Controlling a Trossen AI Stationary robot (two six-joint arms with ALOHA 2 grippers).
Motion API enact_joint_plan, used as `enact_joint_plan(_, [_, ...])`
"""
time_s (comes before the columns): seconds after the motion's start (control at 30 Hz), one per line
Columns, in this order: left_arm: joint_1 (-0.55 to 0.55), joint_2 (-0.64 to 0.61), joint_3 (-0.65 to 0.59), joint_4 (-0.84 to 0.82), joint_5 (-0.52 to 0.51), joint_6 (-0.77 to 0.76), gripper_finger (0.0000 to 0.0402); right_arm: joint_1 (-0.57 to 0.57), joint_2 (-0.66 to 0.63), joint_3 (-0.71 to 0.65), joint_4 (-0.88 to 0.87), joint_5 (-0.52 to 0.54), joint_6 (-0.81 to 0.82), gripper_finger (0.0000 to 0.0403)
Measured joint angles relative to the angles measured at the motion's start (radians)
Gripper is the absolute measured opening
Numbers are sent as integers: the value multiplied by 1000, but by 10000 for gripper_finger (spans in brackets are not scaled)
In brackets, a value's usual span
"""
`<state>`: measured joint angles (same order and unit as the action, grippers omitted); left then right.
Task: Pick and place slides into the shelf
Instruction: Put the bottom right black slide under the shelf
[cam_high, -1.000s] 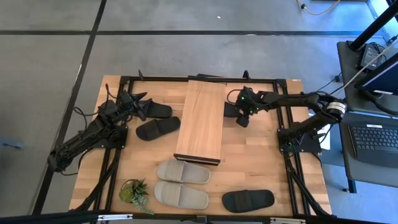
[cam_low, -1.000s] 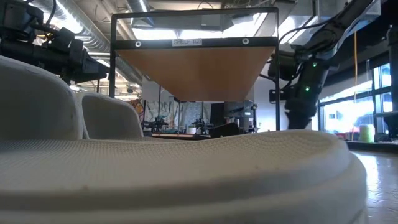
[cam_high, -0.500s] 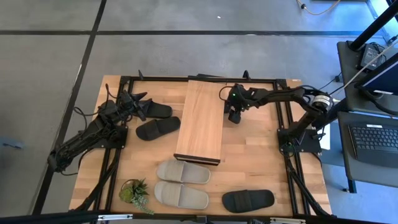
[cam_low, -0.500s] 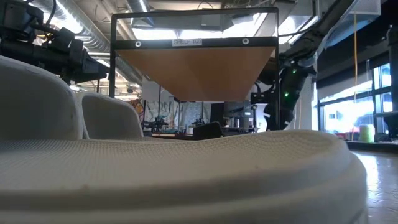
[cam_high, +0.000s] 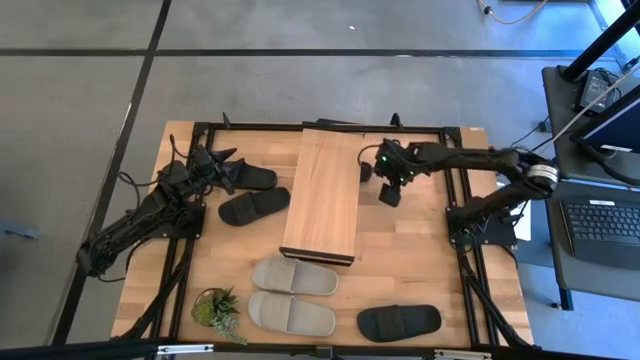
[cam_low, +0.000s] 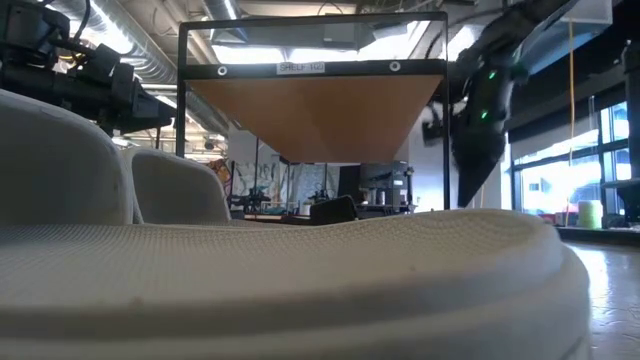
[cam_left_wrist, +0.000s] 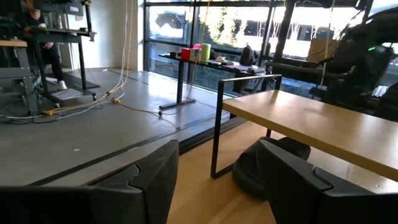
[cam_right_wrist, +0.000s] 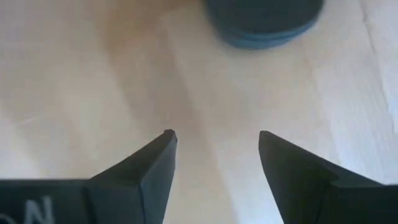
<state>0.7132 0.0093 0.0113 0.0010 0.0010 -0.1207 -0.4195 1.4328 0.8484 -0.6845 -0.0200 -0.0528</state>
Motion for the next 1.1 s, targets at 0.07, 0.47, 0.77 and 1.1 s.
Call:
enact_joint_plan(0.07, [0, 0, 0, 0, 0, 0, 208, 64, -55, -15, -1, 0, 42, 228])
enact_joint_plan(0.47, [0, 0, 0, 0, 0, 0, 208, 554, -256, -135, 18, -33, 476, 228])
enact_joint_plan(0.77, [0, 0, 0, 0, 0, 0, 208, 870, -258, -227, 282, -38, 730, 228])
enact_joint_plan(1.1, [0, 0, 0, 0, 0, 0, 208, 1126, -223, -252, 323, -27, 994, 228])
